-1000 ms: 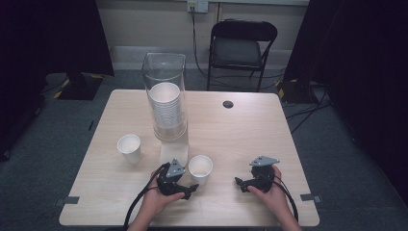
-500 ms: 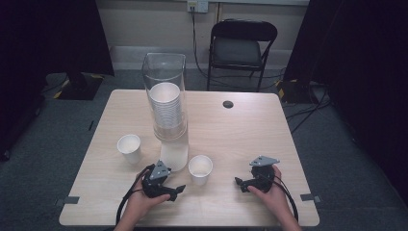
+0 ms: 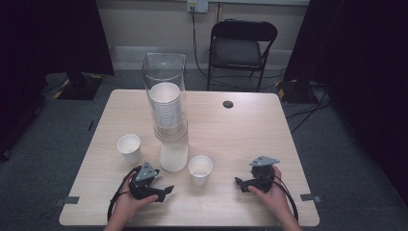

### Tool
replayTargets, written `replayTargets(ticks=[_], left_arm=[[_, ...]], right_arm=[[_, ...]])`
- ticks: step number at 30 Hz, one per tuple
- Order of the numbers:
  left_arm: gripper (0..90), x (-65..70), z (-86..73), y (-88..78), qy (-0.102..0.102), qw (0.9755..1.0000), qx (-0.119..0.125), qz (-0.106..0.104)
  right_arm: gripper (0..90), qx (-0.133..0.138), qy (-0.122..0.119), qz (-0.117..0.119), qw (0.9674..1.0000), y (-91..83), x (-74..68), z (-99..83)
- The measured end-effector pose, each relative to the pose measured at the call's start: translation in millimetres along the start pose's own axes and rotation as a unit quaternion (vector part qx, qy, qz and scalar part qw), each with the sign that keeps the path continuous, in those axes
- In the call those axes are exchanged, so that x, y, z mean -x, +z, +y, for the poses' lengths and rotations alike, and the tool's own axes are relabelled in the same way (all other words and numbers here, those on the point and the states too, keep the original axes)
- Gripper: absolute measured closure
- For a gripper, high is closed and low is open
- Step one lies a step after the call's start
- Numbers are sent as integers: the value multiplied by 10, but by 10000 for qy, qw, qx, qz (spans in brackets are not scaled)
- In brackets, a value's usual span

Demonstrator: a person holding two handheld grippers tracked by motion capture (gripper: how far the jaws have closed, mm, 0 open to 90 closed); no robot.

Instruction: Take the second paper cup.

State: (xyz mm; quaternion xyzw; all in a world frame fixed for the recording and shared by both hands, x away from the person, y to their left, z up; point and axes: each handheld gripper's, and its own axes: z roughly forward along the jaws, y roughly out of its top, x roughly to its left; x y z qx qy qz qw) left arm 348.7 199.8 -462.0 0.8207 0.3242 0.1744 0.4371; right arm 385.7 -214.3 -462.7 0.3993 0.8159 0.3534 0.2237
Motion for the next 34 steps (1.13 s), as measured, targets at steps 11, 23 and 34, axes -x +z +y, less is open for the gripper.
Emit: replayTargets(ticks=[11, 23, 34], left_arm=[[160, -172, -166, -181, -105, 9998, -41, 141], [160, -279, -340, -296, -171, 9993, -195, 268], [152, -278, -375, -317, -18, 9990, -289, 345]], right_arm=[[0, -9, -3, -16, 10000, -2, 0, 1], [0, -8, -6, -10, 10000, -2, 0, 0], [0, -4, 2, -2, 10000, -1, 0, 0]])
